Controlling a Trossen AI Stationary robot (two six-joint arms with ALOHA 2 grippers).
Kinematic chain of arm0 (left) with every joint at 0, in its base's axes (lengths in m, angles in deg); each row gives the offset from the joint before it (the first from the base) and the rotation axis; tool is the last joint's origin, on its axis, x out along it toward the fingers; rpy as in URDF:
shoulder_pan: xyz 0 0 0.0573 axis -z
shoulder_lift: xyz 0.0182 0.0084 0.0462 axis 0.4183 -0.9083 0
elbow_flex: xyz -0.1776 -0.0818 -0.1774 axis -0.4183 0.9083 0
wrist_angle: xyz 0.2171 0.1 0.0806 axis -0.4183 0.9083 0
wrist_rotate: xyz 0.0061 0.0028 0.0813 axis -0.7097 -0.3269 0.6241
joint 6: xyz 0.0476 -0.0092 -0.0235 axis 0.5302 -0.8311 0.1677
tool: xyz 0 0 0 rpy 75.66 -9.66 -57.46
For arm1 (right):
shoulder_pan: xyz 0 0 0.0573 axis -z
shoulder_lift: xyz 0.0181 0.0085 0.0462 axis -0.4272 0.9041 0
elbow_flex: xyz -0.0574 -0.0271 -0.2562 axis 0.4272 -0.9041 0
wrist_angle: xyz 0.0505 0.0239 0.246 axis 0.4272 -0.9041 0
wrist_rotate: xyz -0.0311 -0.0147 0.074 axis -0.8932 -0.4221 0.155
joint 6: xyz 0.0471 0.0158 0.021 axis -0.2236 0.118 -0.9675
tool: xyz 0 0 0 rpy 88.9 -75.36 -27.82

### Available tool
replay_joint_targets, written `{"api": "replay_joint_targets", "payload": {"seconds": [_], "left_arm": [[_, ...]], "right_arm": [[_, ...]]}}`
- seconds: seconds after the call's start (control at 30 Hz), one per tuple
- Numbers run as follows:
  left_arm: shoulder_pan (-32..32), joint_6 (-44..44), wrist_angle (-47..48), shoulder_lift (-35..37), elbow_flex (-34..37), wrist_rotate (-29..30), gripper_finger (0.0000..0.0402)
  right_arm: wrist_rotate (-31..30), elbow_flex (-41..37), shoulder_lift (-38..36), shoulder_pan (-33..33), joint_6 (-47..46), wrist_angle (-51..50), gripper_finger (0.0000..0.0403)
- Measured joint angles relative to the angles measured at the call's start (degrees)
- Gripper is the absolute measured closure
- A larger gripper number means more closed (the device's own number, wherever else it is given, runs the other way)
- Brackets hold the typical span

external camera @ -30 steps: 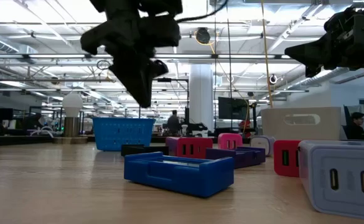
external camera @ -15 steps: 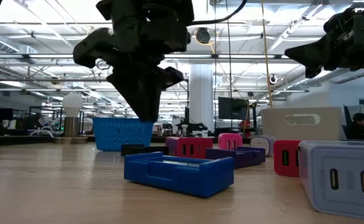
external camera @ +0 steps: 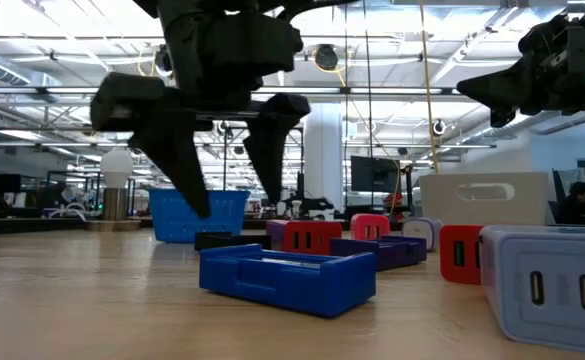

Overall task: Pick & Place Office items
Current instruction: Put the black digital clock into the blue bin

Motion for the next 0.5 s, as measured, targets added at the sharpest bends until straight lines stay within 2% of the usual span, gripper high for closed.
{"api": "replay_joint_targets", "payload": {"seconds": [0.13,0.5], "left_arm": [[-0.54,-3.23,1.61,0.11,-0.02,0.63,0.0069],[-2.24,-3.83,1.36,-4.22,0.15,-6.1,0.0127]], "right_arm": [[-0.07,0.0,0.31,0.01,0.13,0.09,0.0402],[-0.15,0.0,0.8,0.01,0.15,0.38,0.0402]]}}
